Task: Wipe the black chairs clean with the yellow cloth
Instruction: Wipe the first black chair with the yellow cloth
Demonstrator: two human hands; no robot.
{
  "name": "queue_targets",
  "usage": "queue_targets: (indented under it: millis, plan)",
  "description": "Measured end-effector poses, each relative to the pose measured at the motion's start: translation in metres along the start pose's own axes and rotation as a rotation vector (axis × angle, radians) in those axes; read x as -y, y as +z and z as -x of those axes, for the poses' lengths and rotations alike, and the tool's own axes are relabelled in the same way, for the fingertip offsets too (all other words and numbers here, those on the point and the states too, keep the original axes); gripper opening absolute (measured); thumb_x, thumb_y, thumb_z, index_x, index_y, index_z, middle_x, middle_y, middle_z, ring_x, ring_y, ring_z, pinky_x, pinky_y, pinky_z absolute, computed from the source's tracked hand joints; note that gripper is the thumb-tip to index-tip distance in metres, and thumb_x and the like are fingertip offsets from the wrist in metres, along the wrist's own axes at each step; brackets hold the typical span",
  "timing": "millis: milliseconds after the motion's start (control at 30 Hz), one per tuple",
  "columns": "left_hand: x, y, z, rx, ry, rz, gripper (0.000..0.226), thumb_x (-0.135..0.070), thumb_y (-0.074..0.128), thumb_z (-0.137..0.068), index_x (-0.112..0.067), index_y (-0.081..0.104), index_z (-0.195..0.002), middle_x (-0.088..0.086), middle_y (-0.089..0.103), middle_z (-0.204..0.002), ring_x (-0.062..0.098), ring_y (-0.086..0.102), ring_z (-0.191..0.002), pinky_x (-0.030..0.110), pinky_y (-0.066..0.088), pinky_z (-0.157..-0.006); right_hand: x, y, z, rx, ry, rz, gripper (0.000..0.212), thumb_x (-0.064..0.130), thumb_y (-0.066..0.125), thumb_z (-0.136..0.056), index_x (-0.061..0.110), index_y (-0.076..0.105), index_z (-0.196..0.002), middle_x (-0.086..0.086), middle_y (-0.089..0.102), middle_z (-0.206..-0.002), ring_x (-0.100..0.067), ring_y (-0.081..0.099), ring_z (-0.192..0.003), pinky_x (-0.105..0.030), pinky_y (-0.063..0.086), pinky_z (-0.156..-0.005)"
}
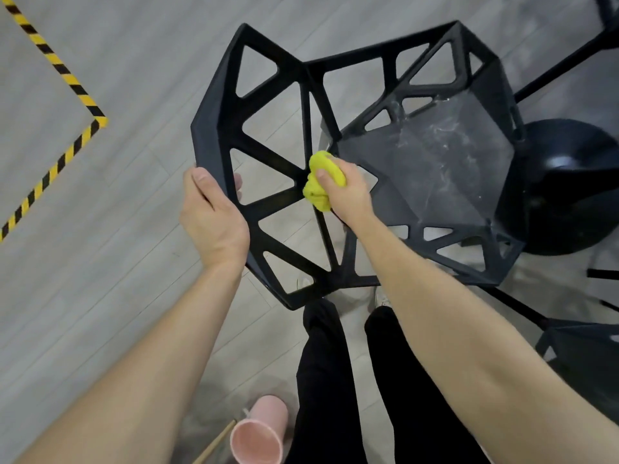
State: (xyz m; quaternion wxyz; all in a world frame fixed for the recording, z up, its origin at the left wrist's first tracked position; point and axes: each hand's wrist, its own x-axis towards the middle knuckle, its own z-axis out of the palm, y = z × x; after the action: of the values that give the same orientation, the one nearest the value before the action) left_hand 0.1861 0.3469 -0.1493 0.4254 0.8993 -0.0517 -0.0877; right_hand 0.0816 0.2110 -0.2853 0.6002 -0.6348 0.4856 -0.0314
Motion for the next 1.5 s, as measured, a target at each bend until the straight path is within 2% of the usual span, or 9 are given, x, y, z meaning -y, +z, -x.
queue_targets:
  millis: [133,233,500,667,800,967,1167,1333,1500]
  plan:
    - [0.004,0.000,-0.003,0.006,0.007,0.015,0.037,-0.038,0.024,-0.118,-0.016,0.048,-0.100,0.016,0.076,-0.097,0.010,0.079,-0.090,0.052,0.064,-0.086,-0.028,0.006,0.059,0.143,-0.062,0.019,0.038,0.036,0.073,-0.093,0.034,0.073,-0.132,0.007,0.059,-0.131,-0.011,0.060,-0.119,-0.032,0.047,-0.106]
    - [0.005,-0.001,-0.004,0.007,0.008,0.036,0.037,-0.037,0.025,-0.118,-0.014,0.049,-0.101,0.014,0.077,-0.095,0.013,0.079,-0.088,0.052,0.064,-0.086,-0.067,-0.027,0.139,0.233,-0.003,0.006,0.045,0.052,0.070,-0.095,0.036,0.068,-0.136,0.014,0.062,-0.131,-0.009,0.061,-0.123,-0.037,0.048,-0.110]
    - [0.009,0.000,-0.007,-0.002,0.016,0.017,0.039,-0.042,0.024,-0.116,-0.015,0.050,-0.105,0.012,0.077,-0.099,0.014,0.079,-0.088,0.053,0.064,-0.085,0.002,0.020,0.007,0.107,-0.033,0.035,0.041,0.046,0.070,-0.097,0.035,0.067,-0.137,0.006,0.057,-0.129,-0.017,0.060,-0.121,-0.042,0.048,-0.109]
    - [0.007,0.000,-0.008,-0.008,0.041,0.016,0.037,-0.039,0.025,-0.116,-0.015,0.050,-0.103,0.009,0.078,-0.094,0.014,0.078,-0.086,0.051,0.064,-0.083,-0.058,-0.041,0.108,0.318,0.027,0.071,0.041,0.044,0.075,-0.090,0.031,0.073,-0.129,0.009,0.067,-0.126,-0.010,0.064,-0.118,-0.046,0.049,-0.111]
    - [0.007,0.002,-0.007,-0.015,0.041,-0.002,0.035,-0.039,0.025,-0.116,-0.018,0.050,-0.103,0.006,0.079,-0.091,0.014,0.078,-0.082,0.051,0.062,-0.081,-0.039,-0.036,0.152,0.233,0.010,-0.004,0.038,0.053,0.071,-0.088,0.041,0.073,-0.124,0.013,0.070,-0.125,-0.007,0.066,-0.118,-0.046,0.051,-0.109]
    - [0.010,0.002,-0.012,-0.023,0.043,-0.005,0.035,-0.042,0.026,-0.114,-0.019,0.050,-0.102,0.013,0.077,-0.097,0.014,0.079,-0.078,0.048,0.060,-0.075,0.018,0.001,0.177,0.293,-0.330,-0.184,0.034,0.019,0.076,-0.096,0.024,0.074,-0.130,0.002,0.062,-0.137,-0.019,0.060,-0.132,-0.037,0.047,-0.113]
    - [0.010,0.002,-0.007,0.004,0.034,-0.019,0.039,-0.037,0.023,-0.117,-0.013,0.052,-0.107,0.014,0.076,-0.101,0.007,0.076,-0.079,0.036,0.056,-0.073,-0.033,-0.036,0.172,0.154,0.015,0.005,0.033,0.039,0.067,-0.096,0.032,0.072,-0.128,0.011,0.067,-0.128,-0.013,0.066,-0.120,-0.044,0.052,-0.107]
    - [0.018,0.002,-0.015,-0.013,0.061,-0.051,0.041,-0.039,0.024,-0.115,-0.011,0.053,-0.105,0.004,0.078,-0.091,0.010,0.076,-0.079,0.042,0.055,-0.078,0.031,0.011,0.206,0.228,-0.345,-0.201,0.039,0.026,0.077,-0.095,0.029,0.072,-0.133,0.006,0.060,-0.136,-0.019,0.060,-0.131,-0.035,0.050,-0.109]
    - [0.019,0.002,-0.016,0.017,0.062,-0.080,0.044,-0.040,0.023,-0.115,-0.010,0.054,-0.110,-0.004,0.080,-0.089,0.013,0.074,-0.084,0.037,0.053,-0.082,-0.019,-0.014,0.192,0.245,-0.266,-0.038,0.042,0.023,0.073,-0.095,0.035,0.069,-0.136,0.012,0.057,-0.142,-0.018,0.058,-0.133,-0.048,0.052,-0.107]
